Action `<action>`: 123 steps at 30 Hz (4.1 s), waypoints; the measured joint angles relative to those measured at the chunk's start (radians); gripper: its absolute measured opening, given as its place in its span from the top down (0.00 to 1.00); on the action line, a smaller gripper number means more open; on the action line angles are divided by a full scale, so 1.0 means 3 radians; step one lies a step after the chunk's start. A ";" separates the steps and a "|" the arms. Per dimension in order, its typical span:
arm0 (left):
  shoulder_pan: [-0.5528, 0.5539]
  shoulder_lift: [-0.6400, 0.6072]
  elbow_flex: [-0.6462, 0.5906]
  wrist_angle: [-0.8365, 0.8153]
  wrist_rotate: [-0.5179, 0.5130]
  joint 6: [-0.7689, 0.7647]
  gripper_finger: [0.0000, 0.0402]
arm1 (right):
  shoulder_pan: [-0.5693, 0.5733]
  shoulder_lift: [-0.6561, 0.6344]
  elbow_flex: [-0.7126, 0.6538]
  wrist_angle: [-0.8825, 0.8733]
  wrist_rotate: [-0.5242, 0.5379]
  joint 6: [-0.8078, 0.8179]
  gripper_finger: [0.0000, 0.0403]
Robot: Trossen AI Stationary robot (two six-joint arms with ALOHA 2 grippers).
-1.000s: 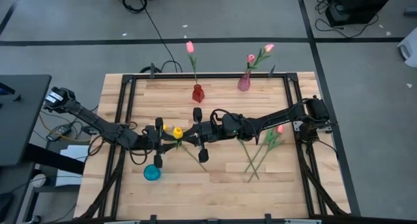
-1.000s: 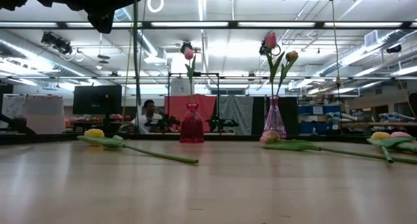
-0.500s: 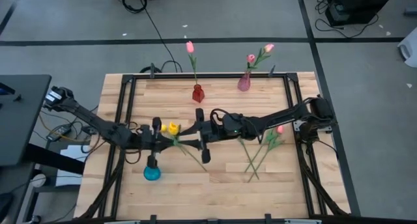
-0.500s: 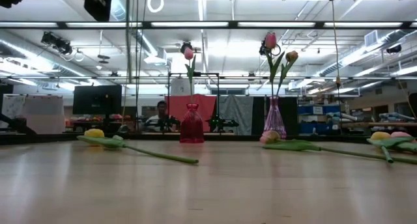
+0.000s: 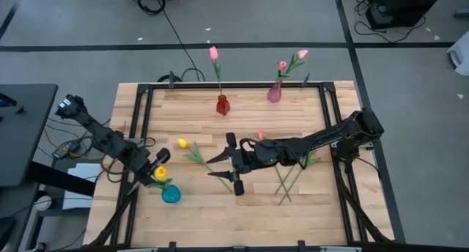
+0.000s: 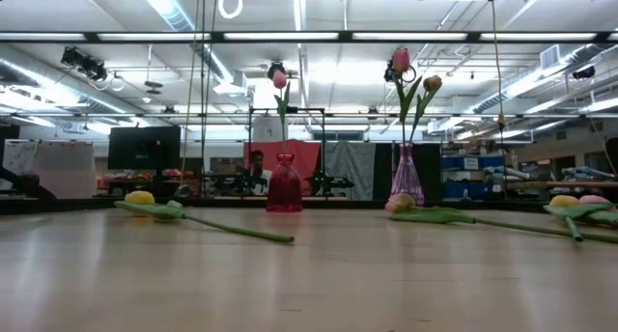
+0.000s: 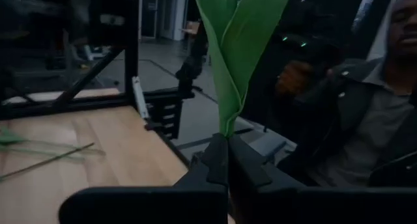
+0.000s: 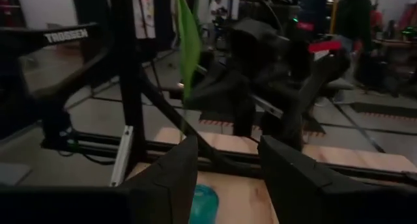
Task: Sort flowers into vase by color
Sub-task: Put the yellow tulip into the blue vase
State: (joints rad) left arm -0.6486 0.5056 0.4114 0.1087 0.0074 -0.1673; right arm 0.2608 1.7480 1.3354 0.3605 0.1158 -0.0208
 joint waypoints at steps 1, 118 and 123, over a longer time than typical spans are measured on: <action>-0.0014 -0.0043 0.0000 -0.0016 0.0015 0.0000 1.00 | 0.0008 0.0000 0.0000 0.0006 0.0020 -0.0004 0.57; -0.0045 -0.0304 -0.0080 -0.1236 -0.2280 -0.0884 0.70 | -0.0241 0.1288 0.1300 -0.2273 0.2213 0.0856 0.98; -0.0041 -0.0009 -0.0080 -0.0967 -0.2609 -0.0799 0.70 | -0.0173 0.1237 0.1310 -0.1352 0.2202 0.0144 0.98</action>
State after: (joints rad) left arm -0.6610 0.5029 0.3874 -0.1815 -0.7752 -0.4069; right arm 0.2091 2.1191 1.7283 -0.0452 0.7763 0.0225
